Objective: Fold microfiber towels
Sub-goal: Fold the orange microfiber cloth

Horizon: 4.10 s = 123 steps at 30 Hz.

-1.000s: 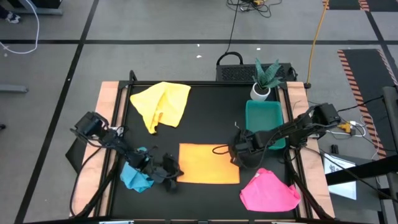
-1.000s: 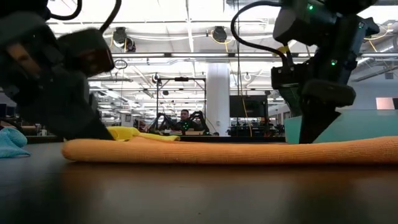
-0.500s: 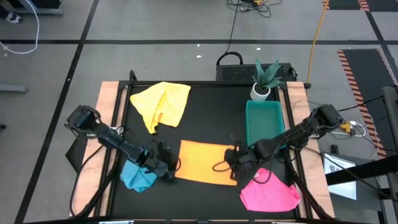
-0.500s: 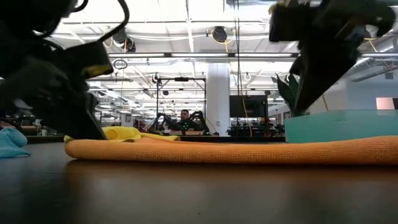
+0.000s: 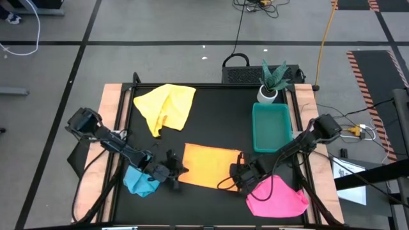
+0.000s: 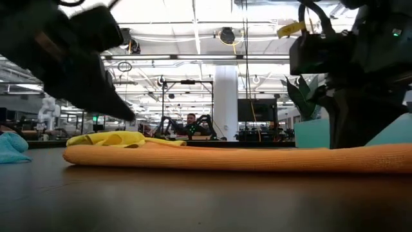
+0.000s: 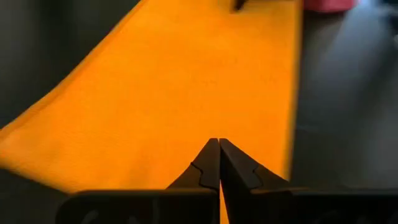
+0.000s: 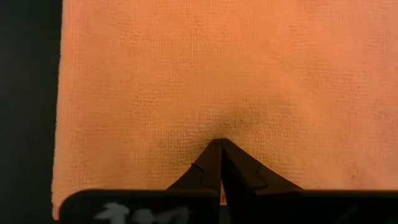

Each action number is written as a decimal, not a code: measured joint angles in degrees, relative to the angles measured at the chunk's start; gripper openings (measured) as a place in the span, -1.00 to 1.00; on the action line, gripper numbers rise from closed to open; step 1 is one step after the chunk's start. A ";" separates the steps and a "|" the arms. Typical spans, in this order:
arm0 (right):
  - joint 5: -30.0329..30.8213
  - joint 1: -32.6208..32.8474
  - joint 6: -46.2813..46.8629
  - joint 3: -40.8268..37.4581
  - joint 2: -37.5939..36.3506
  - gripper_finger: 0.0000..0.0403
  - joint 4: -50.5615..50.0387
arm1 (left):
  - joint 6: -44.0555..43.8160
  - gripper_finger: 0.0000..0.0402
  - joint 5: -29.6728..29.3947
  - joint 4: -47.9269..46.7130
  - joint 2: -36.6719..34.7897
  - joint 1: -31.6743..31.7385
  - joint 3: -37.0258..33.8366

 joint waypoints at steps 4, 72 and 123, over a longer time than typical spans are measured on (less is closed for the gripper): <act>-0.27 1.46 8.30 -0.07 -0.78 -1.00 1.19 | -1.16 -0.94 0.09 0.00 0.02 -0.61 0.00; 15.29 10.67 11.42 -5.49 -1.07 -1.00 36.35 | 20.92 -0.94 9.16 5.13 5.88 23.31 1.02; 18.21 7.33 -1.34 -5.44 -0.74 -1.00 39.03 | 15.35 -0.95 11.36 12.88 7.96 1.31 3.05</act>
